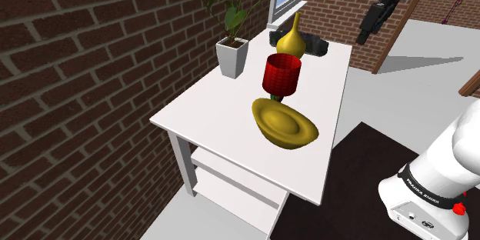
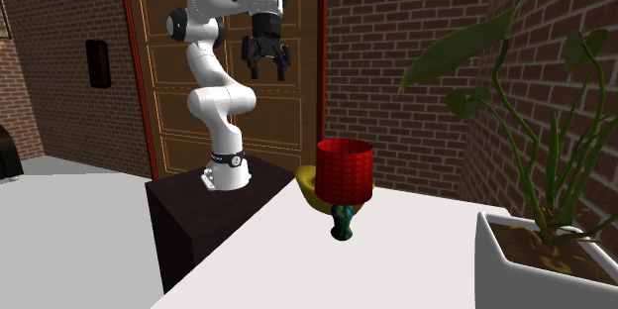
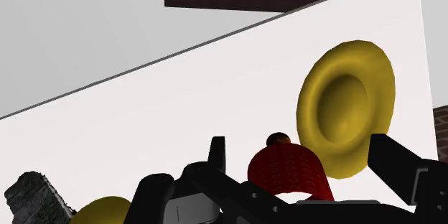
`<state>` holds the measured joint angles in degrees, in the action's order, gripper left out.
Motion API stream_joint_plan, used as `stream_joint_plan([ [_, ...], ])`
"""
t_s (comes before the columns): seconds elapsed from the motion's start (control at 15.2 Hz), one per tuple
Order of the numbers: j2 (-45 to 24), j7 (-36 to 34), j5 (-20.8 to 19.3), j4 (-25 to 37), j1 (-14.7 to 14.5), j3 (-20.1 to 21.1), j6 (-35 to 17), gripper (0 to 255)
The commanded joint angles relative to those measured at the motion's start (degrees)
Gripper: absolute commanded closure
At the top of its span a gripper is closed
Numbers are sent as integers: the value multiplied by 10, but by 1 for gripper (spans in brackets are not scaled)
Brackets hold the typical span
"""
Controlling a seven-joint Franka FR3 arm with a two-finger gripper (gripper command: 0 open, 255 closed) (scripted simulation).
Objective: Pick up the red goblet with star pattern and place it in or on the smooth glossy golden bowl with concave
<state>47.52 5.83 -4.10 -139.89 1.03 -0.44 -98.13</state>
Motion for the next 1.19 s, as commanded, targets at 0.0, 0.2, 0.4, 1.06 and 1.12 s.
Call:
stream_joint_plan([
  [0.0,0,0,0,0,0,0,0,0],
  [0.2,-65,-6,2,10,1,-2,-49,0],
  [0.4,-133,-11,4,28,2,-4,-93,0],
  [1.06,-367,-22,17,136,4,-11,-198,0],
  [1.12,-390,-22,19,151,4,-12,-205,0],
])
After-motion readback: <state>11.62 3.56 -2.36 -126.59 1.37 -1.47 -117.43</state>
